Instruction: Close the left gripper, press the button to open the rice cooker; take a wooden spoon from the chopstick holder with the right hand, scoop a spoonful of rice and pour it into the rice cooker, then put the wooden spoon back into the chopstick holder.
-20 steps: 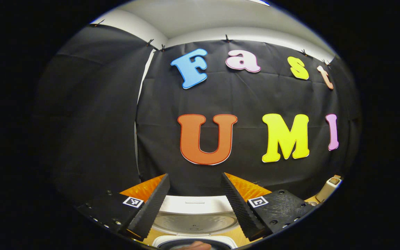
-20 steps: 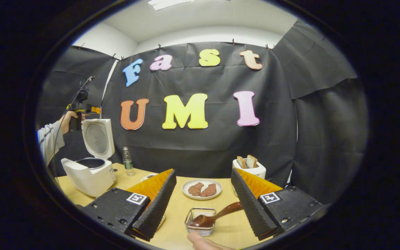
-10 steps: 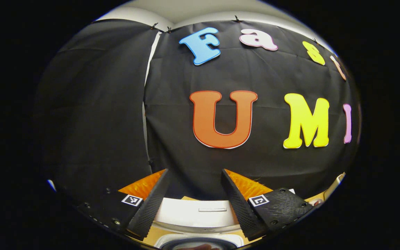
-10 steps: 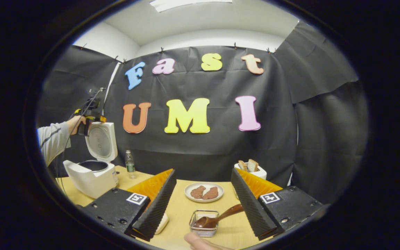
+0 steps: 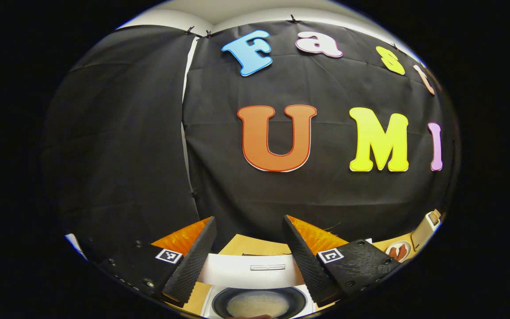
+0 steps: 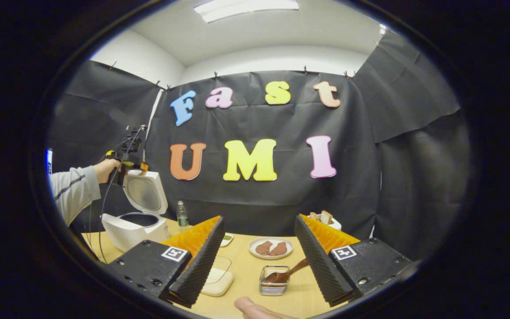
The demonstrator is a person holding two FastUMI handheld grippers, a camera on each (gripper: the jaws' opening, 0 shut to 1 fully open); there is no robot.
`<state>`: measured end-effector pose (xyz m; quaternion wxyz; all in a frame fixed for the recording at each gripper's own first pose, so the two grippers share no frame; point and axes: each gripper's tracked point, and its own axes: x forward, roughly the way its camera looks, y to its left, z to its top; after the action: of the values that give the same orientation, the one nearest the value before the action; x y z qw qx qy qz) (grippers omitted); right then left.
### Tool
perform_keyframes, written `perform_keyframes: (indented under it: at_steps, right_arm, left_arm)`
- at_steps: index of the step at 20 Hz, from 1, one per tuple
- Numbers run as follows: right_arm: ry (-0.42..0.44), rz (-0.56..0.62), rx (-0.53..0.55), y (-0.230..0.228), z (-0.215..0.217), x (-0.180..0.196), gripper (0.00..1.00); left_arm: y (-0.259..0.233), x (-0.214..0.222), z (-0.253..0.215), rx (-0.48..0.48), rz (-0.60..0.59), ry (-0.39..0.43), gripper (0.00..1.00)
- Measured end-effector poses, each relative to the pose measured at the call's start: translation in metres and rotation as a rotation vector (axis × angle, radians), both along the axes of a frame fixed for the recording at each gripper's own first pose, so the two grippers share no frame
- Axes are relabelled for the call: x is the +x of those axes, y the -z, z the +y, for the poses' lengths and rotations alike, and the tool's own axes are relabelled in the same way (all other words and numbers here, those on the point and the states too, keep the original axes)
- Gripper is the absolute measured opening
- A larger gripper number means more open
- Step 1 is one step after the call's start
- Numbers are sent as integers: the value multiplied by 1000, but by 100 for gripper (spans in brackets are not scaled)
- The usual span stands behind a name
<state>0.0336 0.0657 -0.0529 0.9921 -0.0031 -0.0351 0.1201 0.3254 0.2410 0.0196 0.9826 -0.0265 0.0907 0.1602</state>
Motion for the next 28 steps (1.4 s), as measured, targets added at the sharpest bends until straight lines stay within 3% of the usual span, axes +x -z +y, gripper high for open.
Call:
perform_keyframes:
  at_steps: [7, 8, 10, 11, 12, 17, 18, 20, 28]
  right_arm:
    - [8, 16, -10, -11, 3, -43, 100]
    - [11, 13, -5, -13, 2, -48, 96]
    - [3, 22, -10, -8, 6, -55, 100]
    - [-1, 26, -7, -4, 7, -60, 96]
    - [-9, 29, -1, -3, 11, -62, 100]
    - [-52, 90, -9, 8, 23, -72, 96]
    - [-54, 77, -10, 1, 24, -74, 100]
    - [-62, 44, -20, -10, 28, -81, 96]
    - [-162, 7, 12, -25, 41, -119, 100]
  left_arm:
    - [68, -48, -24, -27, 82, 55, 95]
    - [81, -54, -26, -43, 96, 67, 94]
    - [105, -69, -31, -74, 126, 79, 96]
    - [117, -76, -35, -85, 143, 84, 97]
    - [127, -80, -38, -82, 153, 86, 96]
    - [162, -97, -46, -83, 207, 83, 99]
    - [169, -102, -49, -88, 225, 85, 99]
    - [177, -111, -54, -91, 241, 84, 99]
    - [198, -140, -55, -97, 247, 117, 100]
